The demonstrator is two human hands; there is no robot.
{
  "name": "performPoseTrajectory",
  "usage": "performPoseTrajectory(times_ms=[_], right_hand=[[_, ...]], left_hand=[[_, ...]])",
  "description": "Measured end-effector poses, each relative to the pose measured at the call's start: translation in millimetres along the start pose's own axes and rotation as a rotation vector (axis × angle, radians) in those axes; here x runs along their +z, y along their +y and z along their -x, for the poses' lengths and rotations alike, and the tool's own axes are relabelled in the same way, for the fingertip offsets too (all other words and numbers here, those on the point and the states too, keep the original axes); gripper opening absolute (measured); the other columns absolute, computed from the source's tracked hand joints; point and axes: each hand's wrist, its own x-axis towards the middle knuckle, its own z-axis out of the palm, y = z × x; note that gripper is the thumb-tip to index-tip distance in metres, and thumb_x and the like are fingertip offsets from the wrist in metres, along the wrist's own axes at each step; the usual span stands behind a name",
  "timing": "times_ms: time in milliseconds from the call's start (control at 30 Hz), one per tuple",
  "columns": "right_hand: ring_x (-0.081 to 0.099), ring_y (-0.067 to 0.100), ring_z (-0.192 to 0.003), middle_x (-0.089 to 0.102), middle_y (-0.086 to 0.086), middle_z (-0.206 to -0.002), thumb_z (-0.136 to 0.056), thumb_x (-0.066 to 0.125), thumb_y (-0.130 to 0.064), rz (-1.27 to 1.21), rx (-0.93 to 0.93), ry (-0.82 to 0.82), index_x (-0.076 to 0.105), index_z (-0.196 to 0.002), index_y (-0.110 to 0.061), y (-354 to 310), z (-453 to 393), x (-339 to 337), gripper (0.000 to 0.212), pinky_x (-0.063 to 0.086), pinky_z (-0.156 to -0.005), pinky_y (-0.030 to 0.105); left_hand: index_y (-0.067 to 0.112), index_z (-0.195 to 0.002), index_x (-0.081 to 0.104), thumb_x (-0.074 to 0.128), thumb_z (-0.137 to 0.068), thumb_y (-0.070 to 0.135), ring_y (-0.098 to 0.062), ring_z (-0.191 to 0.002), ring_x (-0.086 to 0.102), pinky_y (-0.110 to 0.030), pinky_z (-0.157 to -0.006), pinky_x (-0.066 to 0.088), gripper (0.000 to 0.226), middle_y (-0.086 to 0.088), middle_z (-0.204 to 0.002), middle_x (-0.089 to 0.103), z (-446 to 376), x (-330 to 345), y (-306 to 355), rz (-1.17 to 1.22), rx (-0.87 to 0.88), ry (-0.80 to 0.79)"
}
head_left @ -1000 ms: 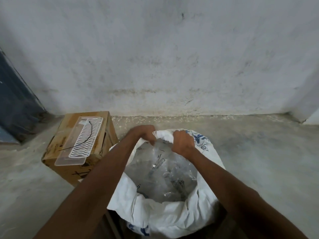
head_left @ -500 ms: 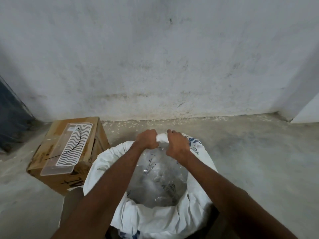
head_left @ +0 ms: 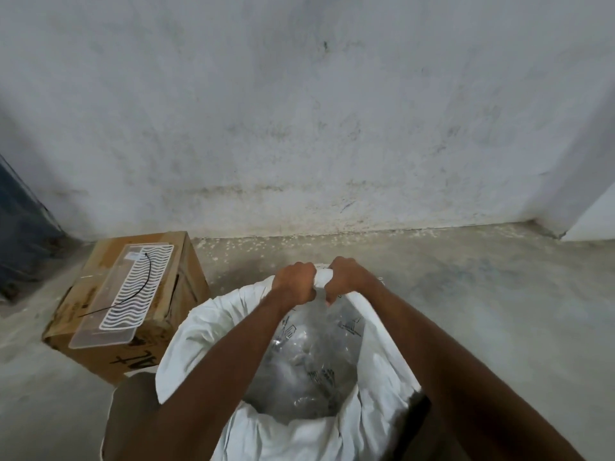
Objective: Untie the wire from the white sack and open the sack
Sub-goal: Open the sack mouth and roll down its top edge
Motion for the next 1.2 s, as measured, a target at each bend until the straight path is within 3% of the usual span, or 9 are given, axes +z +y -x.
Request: performPoseTrajectory(times_ms=[100, 200, 400, 567, 667, 800, 900, 1033, 1200], right_hand=[[0.064, 0.025, -0.106, 0.062, 0.004, -0.115, -0.067, 0.084, -0.027, 0.226, 0.057, 0.364, 0.054, -0.122, -0.017, 5.8, 7.4, 32.1, 0.063, 0.053, -0.081, 0.04], [0.062, 0.025, -0.113, 0.06, 0.005, -0.122, -0.083, 0.067, -0.018, 0.282, 0.125, 0.423, 0.046, -0.128, -0.015, 14.7, 10.5, 60.7, 0.049, 0.049, -0.092, 0.043], [0.067, 0.027, -0.106, 0.068, 0.011, -0.116, -0.067, 0.08, -0.024, -0.105, 0.154, 0.148, 0.06, -0.118, -0.008, 27.2, -5.9, 21.2, 0.057, 0.053, -0.077, 0.031], [0.067, 0.025, -0.097, 0.07, 0.008, -0.114, -0.063, 0.088, -0.03, -0.182, 0.147, -0.232, 0.068, -0.118, -0.01, 26.8, -14.1, -16.5, 0.062, 0.051, -0.079, 0.031], [0.069, 0.024, -0.1, 0.069, 0.005, -0.113, -0.057, 0.09, -0.033, 0.006, 0.12, 0.033, 0.064, -0.12, -0.014, 25.6, -17.1, 3.1, 0.071, 0.053, -0.075, 0.033], [0.061, 0.024, -0.108, 0.058, 0.004, -0.118, -0.075, 0.079, -0.026, 0.39, 0.123, 0.453, 0.05, -0.125, -0.017, 25.3, -2.1, 47.3, 0.058, 0.05, -0.082, 0.04], [0.069, 0.02, -0.076, 0.067, 0.004, -0.087, -0.06, 0.087, -0.028, 0.418, 0.107, 0.659, 0.065, -0.096, -0.018, 38.1, 0.7, 60.0, 0.043, 0.052, -0.065, 0.031], [0.067, 0.029, -0.106, 0.066, 0.011, -0.115, -0.068, 0.083, -0.026, -0.107, 0.228, 0.214, 0.06, -0.119, -0.01, 59.8, -11.7, 21.8, 0.058, 0.055, -0.078, 0.035], [0.066, 0.027, -0.094, 0.069, 0.011, -0.113, -0.061, 0.089, -0.023, -0.345, 0.212, -0.217, 0.065, -0.12, -0.007, 57.7, -20.0, -10.7, 0.065, 0.049, -0.072, 0.029]], left_hand=[[0.009, -0.124, 0.057, 0.082, -0.069, 0.037, -0.029, -0.105, 0.065, -0.036, -0.084, 0.053, 0.066, -0.01, -0.12, 0.066, -17.7, -14.0, -11.0, 0.044, -0.042, -0.227], [0.007, -0.115, 0.066, 0.088, -0.063, 0.043, -0.03, -0.1, 0.067, -0.034, -0.079, 0.052, 0.067, -0.014, -0.118, 0.069, -36.9, -26.8, -18.5, 0.075, -0.014, -0.378], [0.01, -0.141, 0.032, 0.084, -0.066, 0.036, -0.036, -0.118, 0.05, -0.044, -0.095, 0.045, 0.096, -0.019, -0.128, 0.051, -29.4, -13.4, 6.6, -0.222, 0.148, -0.033], [0.018, -0.129, 0.048, 0.073, -0.073, 0.03, -0.028, -0.106, 0.058, -0.037, -0.079, 0.047, 0.062, -0.008, -0.113, 0.064, -23.1, 5.4, 12.0, -0.098, 0.192, 0.102], [0.023, -0.117, 0.061, 0.07, -0.077, 0.034, -0.024, -0.1, 0.067, -0.034, -0.082, 0.049, 0.043, -0.002, -0.111, 0.07, -24.6, 3.3, 14.6, -0.087, 0.08, 0.063], [0.014, -0.123, 0.056, 0.084, -0.069, 0.035, -0.027, -0.103, 0.065, -0.037, -0.086, 0.053, 0.065, -0.007, -0.117, 0.065, -44.4, -15.7, 10.7, -0.039, -0.009, -0.271], [0.009, -0.11, 0.068, 0.091, -0.064, 0.037, -0.022, -0.085, 0.064, -0.031, -0.076, 0.053, 0.059, -0.004, -0.101, 0.067, -55.2, -27.7, 13.4, 0.038, 0.05, -0.47], [0.014, -0.118, 0.059, 0.084, -0.063, 0.04, -0.026, -0.095, 0.06, -0.033, -0.078, 0.049, 0.066, -0.011, -0.105, 0.066, -44.7, -8.4, 21.5, -0.005, 0.153, -0.125], [0.014, -0.126, 0.054, 0.073, -0.073, 0.035, -0.029, -0.11, 0.051, -0.038, -0.089, 0.042, 0.06, -0.011, -0.114, 0.061, -28.3, 14.4, 25.3, -0.284, 0.254, 0.195]])
